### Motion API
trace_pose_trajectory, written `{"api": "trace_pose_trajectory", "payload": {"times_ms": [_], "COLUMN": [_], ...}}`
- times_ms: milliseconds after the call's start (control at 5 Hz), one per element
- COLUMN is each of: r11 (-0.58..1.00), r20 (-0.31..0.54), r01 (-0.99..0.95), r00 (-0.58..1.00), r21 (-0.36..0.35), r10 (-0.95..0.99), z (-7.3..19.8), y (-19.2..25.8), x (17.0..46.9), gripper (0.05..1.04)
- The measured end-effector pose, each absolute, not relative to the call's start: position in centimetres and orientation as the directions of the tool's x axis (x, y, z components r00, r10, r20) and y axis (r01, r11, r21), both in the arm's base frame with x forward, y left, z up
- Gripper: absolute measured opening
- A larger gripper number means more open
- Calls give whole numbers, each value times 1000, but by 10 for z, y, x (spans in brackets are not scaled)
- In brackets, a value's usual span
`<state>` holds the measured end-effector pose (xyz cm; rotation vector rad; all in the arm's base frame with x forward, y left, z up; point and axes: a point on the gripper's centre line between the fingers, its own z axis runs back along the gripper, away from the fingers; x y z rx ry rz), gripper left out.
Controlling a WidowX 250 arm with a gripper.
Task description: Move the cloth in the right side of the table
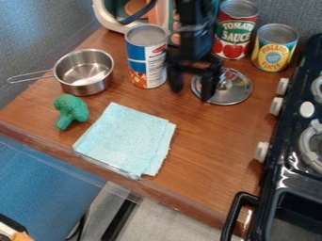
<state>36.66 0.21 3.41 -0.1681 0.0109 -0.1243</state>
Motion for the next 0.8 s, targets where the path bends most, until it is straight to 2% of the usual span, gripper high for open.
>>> {"api": "trace_pose_trajectory", "payload": {"times_ms": [200,600,800], "r11": [969,940,943], "r20": [42,163,204], "r01": [180,331,333], "r00": [984,935,924], "r21": [-167,-77,-17], "r10": [-175,-316,-323], "z": [32,55,61], "y": [21,5,7], "x": [339,299,286], "gripper": [1001,1000,1000]}}
